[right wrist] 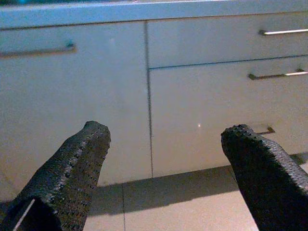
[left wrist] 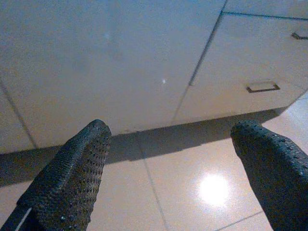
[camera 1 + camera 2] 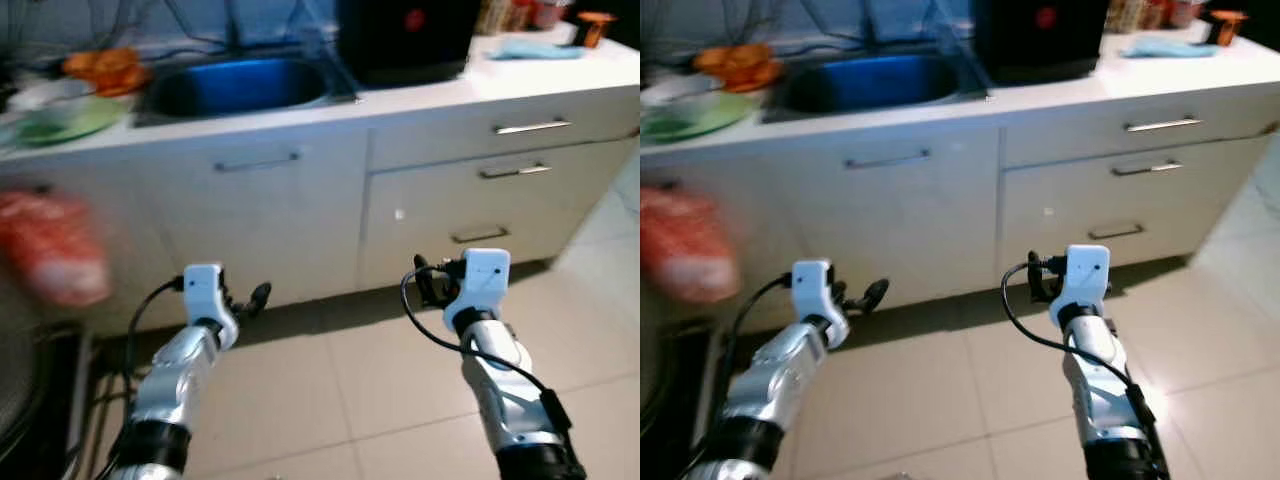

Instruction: Kitchen organization

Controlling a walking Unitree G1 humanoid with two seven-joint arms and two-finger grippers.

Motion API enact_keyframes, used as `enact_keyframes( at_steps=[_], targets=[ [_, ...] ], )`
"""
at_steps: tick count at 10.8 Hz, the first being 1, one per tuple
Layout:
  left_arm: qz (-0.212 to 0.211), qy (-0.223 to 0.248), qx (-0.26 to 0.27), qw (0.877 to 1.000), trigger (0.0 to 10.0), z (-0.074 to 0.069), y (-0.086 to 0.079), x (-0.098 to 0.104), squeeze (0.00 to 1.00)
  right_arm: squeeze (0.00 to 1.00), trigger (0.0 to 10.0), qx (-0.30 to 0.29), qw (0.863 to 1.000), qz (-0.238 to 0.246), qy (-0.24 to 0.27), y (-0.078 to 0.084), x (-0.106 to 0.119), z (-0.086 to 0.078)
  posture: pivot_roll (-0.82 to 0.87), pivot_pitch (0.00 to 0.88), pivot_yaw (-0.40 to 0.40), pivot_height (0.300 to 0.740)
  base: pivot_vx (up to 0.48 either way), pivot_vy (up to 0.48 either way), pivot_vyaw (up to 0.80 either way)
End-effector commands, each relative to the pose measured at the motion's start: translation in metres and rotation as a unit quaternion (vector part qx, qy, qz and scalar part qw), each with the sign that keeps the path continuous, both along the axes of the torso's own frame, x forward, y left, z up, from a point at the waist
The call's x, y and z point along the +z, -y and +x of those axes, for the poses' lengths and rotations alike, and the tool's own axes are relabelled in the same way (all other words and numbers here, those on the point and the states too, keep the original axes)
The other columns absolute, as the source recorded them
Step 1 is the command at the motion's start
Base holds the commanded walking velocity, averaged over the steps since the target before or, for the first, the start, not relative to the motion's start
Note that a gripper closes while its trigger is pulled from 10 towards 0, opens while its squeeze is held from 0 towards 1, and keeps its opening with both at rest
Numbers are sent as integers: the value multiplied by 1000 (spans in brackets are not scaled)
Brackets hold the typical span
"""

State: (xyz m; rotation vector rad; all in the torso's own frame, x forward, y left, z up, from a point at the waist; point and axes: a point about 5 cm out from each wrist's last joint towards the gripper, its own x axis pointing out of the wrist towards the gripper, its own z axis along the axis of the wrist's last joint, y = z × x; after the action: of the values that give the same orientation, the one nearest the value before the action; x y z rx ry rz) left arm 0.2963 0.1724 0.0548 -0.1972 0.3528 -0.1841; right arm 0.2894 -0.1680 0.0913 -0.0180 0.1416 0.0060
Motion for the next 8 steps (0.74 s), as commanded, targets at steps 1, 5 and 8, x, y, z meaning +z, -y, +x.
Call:
enact_keyframes(
  at_steps=[1, 5, 8],
  targets=[
    [16, 15, -8, 1000, 10000, -2, -1, 8, 0, 0, 10000, 3, 1000, -26, 9, 2, 6, -2, -37, 0, 56, 740, 0, 0, 0],
    [53, 66, -32, 996, 10000, -6, 6, 40, 0, 0, 10000, 35, 998, -42, 15, -3, 23, -2, -33, 0, 69, 740, 0, 0, 0],
    [0, 71, 45, 996, 10000, 13, 3, 47, 0, 0, 10000, 84, 995, -39, 38, -18, 31, -11, -52, 0, 117, 740, 0, 0, 0]
  ],
)
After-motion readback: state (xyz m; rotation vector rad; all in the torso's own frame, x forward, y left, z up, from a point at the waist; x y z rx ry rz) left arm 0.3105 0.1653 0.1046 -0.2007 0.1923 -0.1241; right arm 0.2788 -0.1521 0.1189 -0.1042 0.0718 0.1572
